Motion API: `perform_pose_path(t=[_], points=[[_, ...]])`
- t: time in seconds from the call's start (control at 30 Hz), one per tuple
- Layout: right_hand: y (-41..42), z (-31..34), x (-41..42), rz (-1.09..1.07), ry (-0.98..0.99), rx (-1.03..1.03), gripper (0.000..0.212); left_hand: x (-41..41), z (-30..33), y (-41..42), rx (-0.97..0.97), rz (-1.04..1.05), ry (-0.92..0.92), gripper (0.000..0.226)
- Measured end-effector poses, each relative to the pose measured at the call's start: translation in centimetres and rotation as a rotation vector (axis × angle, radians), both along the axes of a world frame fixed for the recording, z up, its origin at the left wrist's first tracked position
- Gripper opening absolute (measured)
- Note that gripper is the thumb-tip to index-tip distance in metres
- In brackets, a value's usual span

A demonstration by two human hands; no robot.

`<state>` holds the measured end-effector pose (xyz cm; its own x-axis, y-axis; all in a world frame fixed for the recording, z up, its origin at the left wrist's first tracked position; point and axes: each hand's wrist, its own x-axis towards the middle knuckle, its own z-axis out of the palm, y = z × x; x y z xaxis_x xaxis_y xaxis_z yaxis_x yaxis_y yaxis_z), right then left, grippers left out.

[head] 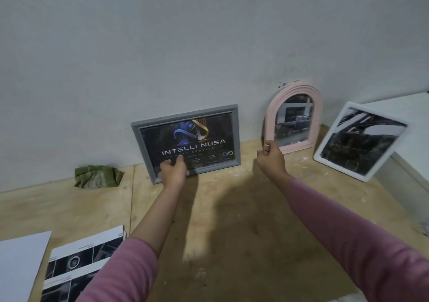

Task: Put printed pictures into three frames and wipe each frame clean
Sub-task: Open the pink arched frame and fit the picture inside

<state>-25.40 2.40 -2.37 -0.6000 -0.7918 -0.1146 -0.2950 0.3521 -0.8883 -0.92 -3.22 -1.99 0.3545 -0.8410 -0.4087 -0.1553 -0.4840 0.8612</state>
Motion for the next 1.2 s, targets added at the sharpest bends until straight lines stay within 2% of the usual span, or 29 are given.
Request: perform_pose_path(t=[0.2,0.4,0.5,0.6,0.77,0.87,1.0,1.2], points=[[2.7,2.1,-4.8,-0.092,0.048,0.004,0.044,-7.6,2.2,1.8,-0.070,-0.071,0.004,0.041],[1.2,3.0,-12.8,-0.132,0.087,-0.023,0.044,-18.3,3.7,1.5,-0.182,-0.185,0.036,0.034],[-0.8,3.2,-16.5,-0.044,0.071,-0.017,0.049,-23.1,3.7,0.5,-0.160,-0.244,0.054,0.038],[-3.1,3.1,-19.4,0.050,0.153,-0.027,0.052,-26.6,3.6,-0.5,-0.142,-0.331,0.048,0.049],[-6.2,2.0,-22.0,-0.020,0.069,0.078,0.070,-29.2,2.9,-2.1,-0.132,-0.409,0.028,0.058],[-6.5,1.3,-22.4,0.055,0.063,0.109,0.055,-29.6,2.4,-2.5,-0.157,-0.376,-0.024,0.050],[-6.5,1.5,-21.9,0.071,0.102,0.099,0.046,-29.1,2.5,-2.8,-0.221,-0.293,-0.131,0.039],[-4.0,4.5,-21.0,0.185,0.226,-0.081,0.029,-25.9,3.8,-2.4,-0.327,-0.273,-0.173,0.031]])
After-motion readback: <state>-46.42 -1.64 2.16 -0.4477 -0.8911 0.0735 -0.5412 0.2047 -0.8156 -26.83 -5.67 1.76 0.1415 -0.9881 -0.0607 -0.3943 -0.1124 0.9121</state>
